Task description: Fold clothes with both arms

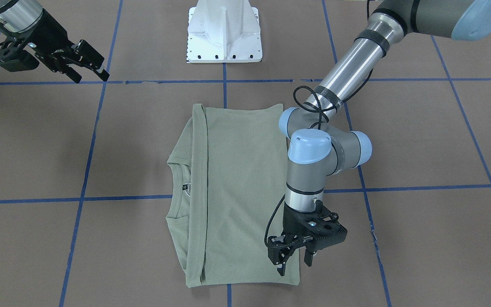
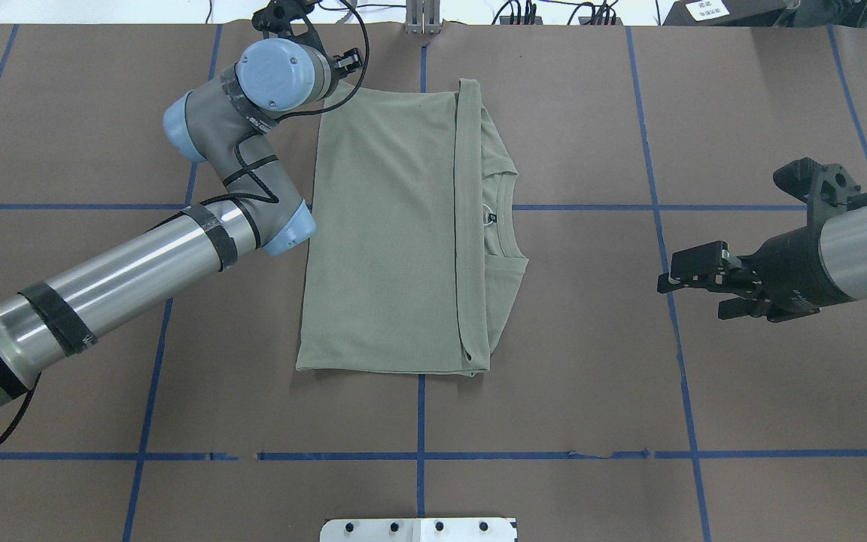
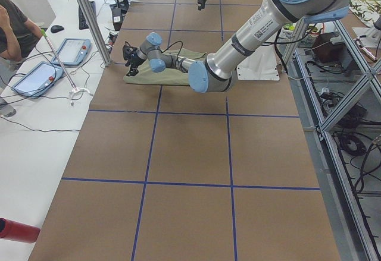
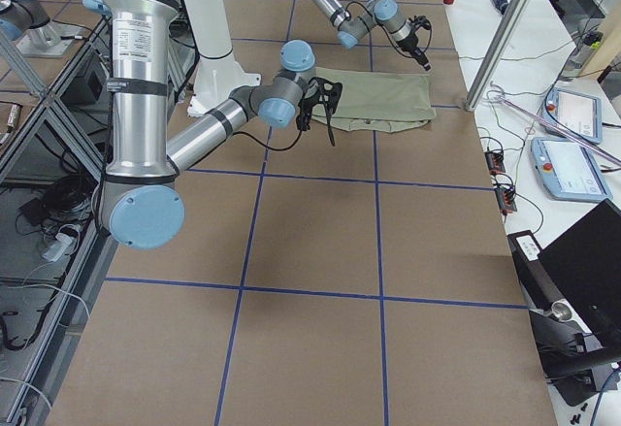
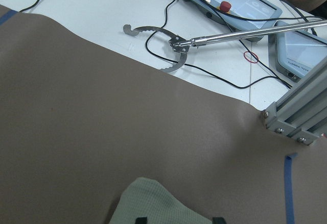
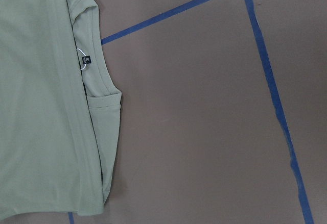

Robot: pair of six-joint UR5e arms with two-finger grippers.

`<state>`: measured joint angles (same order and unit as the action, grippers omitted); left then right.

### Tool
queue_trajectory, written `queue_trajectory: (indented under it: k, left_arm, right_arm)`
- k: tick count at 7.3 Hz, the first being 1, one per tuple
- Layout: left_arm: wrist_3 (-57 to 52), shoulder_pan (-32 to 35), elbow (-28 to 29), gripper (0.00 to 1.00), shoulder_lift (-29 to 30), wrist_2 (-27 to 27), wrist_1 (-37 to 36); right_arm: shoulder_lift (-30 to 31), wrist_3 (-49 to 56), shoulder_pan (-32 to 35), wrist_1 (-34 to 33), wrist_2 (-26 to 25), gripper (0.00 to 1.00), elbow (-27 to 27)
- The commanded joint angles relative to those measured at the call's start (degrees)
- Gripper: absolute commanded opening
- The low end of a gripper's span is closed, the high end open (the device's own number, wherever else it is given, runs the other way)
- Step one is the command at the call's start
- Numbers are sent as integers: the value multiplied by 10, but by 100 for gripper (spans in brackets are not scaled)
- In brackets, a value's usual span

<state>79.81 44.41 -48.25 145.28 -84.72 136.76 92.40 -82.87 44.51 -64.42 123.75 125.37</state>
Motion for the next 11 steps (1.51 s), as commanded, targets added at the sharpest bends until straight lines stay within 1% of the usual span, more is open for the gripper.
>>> queue_trajectory:
  k: [1, 2, 3, 4, 5, 6, 7, 8, 9, 10, 11]
  left_arm:
    - [-58, 15, -102, 100, -63, -64, -51]
    - [-75, 20, -159, 100, -91, -96, -98]
    - [-83, 21, -221, 100, -130, -99, -121]
    - [-84, 21, -282, 100, -170, -112, -138]
    - [-84, 21, -348, 100, -207, -152, -167]
    - [-104, 21, -405, 100, -233, -173, -209]
    - [-132, 22, -464, 100, -254, -176, -253]
    - [-132, 20, -535, 100, -291, -190, -284]
    - [-132, 17, -590, 100, -321, -207, -301]
    - [-131, 16, -610, 100, -335, -212, -305]
    - [-131, 14, -613, 100, -343, -214, -304]
  right_arm:
    - [-33, 4, -3, -1, -2, 100, -43]
    - [-58, 13, -4, -2, -3, 100, -65]
    - [-89, 17, -6, -3, -8, 100, -94]
    - [-131, 20, -19, -29, -24, 100, -121]
    - [-181, 62, -38, -109, -51, 100, -129]
    - [-228, 99, -57, -191, -72, 100, -130]
    - [-268, 117, -91, -239, -118, 100, -144]
    - [-316, 125, -130, -244, -172, 100, -185]
    - [-347, 130, -150, -245, -176, 100, -221]
    - [-357, 147, -175, -257, -178, 100, -236]
    - [-379, 149, -196, -277, -200, 100, -259]
